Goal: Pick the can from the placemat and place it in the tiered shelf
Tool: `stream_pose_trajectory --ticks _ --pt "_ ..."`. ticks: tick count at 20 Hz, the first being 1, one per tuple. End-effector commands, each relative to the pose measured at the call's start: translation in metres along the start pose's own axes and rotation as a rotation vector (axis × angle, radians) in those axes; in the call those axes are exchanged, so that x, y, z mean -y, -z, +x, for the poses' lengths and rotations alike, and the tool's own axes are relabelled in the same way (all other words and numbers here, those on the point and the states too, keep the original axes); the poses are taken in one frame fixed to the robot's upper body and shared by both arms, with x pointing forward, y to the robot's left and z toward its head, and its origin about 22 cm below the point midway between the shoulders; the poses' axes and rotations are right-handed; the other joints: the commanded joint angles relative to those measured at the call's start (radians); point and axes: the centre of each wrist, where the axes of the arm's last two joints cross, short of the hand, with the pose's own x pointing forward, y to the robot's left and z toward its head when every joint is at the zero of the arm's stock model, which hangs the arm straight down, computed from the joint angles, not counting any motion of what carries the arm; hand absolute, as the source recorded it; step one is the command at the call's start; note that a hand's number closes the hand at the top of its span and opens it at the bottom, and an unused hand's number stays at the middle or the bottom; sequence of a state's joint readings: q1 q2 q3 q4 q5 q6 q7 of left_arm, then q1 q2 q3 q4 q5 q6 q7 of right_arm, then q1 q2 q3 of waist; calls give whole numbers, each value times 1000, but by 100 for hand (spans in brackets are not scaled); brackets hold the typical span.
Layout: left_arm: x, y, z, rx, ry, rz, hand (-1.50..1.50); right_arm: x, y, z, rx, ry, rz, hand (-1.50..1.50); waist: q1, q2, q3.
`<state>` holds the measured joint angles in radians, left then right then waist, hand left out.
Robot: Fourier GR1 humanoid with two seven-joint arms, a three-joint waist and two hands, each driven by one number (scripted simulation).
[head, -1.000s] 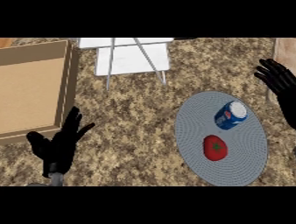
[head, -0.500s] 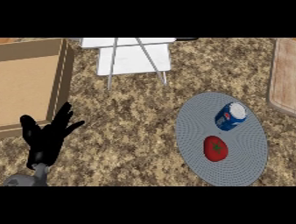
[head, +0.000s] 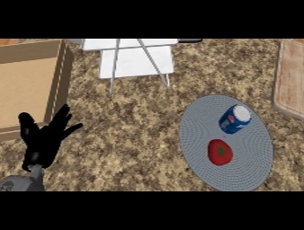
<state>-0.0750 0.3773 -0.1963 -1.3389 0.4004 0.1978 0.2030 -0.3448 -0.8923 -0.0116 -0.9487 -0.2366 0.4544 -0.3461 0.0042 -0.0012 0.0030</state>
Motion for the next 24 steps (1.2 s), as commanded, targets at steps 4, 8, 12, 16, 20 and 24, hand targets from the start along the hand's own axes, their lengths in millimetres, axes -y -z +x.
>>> stream_pose_trajectory --ticks 4,8,12,16,20,24 --pt "-5 10 0 -29 -13 24 0 -7 27 70 -38 -122 210 -150 -13 -2 -5" --pt "-16 -6 -13 -30 0 23 0 -26 33 112 -118 -217 233 -150 -15 -7 -6" --pt "-8 0 -14 -53 17 31 0 -68 49 134 -186 -266 150 -150 -8 -3 -5" --pt "-14 -1 -16 -39 4 22 0 -94 55 147 -257 -316 93 -150 -2 0 -4" --pt "-1 8 -8 -26 15 24 0 -124 66 155 -324 -347 108 -150 0 2 -4" --pt "-8 -4 6 -29 15 15 0 -153 70 142 -385 -403 153 -150 5 1 -3"
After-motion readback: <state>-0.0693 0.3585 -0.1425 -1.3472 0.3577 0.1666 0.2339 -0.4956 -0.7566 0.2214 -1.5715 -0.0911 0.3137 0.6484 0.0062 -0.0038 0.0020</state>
